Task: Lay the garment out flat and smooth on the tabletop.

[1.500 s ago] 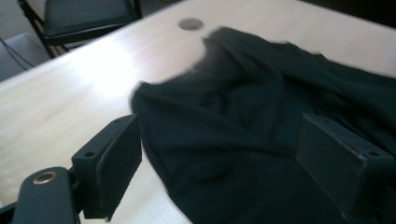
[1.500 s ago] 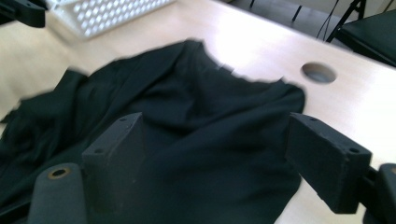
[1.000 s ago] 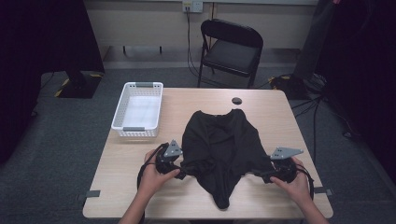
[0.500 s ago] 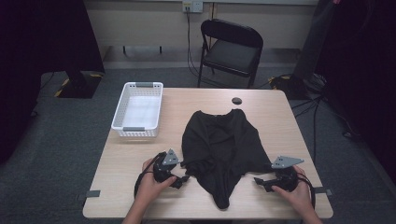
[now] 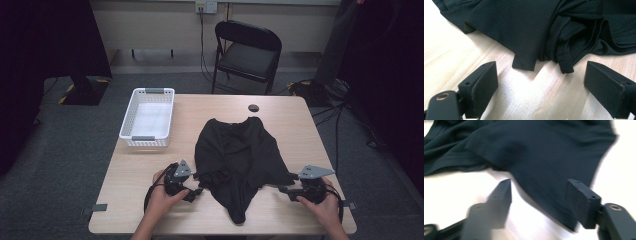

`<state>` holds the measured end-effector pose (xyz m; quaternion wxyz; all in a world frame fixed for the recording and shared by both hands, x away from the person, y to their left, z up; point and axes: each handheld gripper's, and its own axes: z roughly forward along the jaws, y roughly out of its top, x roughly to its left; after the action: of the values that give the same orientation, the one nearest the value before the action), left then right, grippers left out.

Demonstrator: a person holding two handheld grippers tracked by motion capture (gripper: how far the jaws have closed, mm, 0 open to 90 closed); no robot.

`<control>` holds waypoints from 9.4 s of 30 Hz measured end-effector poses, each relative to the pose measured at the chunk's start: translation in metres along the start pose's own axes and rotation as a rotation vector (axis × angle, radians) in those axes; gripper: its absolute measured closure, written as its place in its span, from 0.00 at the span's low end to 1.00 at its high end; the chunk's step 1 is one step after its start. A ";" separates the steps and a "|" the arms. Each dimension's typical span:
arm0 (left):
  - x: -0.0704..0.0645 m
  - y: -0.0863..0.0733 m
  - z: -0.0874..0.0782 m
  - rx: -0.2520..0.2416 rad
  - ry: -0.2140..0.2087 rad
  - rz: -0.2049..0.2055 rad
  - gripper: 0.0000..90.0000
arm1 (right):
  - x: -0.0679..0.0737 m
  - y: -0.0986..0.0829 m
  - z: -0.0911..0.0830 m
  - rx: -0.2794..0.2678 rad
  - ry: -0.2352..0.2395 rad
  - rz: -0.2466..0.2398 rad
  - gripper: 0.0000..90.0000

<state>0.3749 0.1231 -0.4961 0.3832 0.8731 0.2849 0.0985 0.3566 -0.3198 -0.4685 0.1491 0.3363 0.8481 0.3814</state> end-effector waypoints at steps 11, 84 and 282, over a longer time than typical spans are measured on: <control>0.000 0.000 0.000 0.000 0.000 0.000 0.13 | -0.024 -0.018 -0.002 0.035 -0.079 0.109 0.69; -0.001 0.000 0.000 0.000 0.007 -0.005 0.13 | 0.006 -0.008 0.002 0.042 0.037 0.004 0.24; 0.136 0.056 -0.112 -0.070 0.488 -0.324 0.46 | -0.005 -0.018 0.008 0.053 0.022 0.005 0.20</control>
<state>0.4656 0.2392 -0.3850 0.3439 0.7530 0.5006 0.2531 0.3560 -0.3277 -0.4876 0.1297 0.3381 0.8586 0.3630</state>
